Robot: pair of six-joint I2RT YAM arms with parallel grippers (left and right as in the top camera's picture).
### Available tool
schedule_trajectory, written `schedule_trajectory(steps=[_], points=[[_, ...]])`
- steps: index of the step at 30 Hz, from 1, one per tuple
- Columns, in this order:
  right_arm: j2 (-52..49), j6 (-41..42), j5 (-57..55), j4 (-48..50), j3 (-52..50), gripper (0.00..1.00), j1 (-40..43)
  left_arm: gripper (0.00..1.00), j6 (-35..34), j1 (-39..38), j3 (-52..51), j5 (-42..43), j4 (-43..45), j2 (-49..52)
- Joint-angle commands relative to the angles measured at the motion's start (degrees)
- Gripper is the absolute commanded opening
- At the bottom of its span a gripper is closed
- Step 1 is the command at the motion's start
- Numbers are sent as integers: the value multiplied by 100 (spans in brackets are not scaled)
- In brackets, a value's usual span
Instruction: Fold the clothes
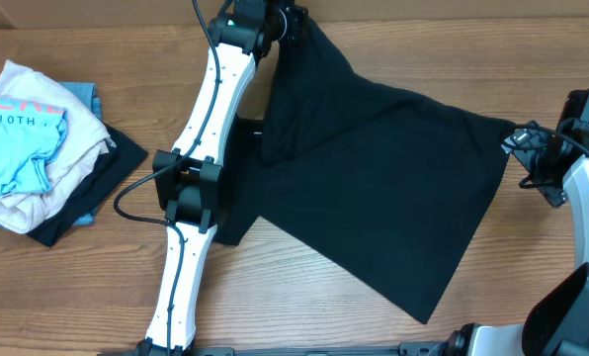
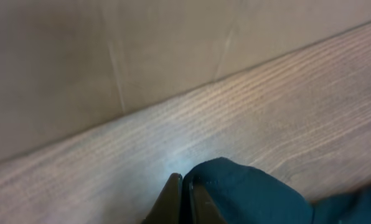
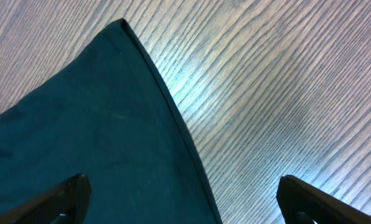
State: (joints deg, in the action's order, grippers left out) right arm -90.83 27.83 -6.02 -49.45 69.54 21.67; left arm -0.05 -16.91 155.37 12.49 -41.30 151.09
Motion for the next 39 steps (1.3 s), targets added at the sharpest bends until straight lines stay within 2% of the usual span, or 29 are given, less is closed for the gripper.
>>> schedule_trajectory(steps=[1,12,15,20,27,32,33,34,35,37,38,39], points=[[33,-17,-57,31,131,100,-7,4,267,-48,122,-107,352,-46],[33,-13,144,271,131,100,-7,4,352,-39,118,-107,715,-46],[33,-15,1032,420,131,100,-7,4,376,-39,33,-107,1187,-44],[33,-15,1213,396,131,100,-7,4,376,-39,-258,-107,1958,4],[28,-17,1075,470,125,100,-7,4,339,-39,-319,-122,2638,966],[26,-20,844,684,37,100,-7,4,-269,-39,-319,-538,3241,1563],[26,-17,844,767,-13,100,-7,9,-343,-39,-319,-542,3338,1633],[26,-20,841,820,-50,100,-7,28,-396,-39,-319,-542,3412,1650],[26,-20,841,887,-101,100,-7,41,-455,-39,-319,-535,3532,1661],[15,-20,684,894,-105,100,-7,89,-514,-39,-129,-459,3659,1659],[11,-26,586,894,-105,100,-7,100,-538,-37,87,-354,3530,1622],[11,-129,562,898,-105,100,-7,100,-570,-24,345,-299,3305,1558]])
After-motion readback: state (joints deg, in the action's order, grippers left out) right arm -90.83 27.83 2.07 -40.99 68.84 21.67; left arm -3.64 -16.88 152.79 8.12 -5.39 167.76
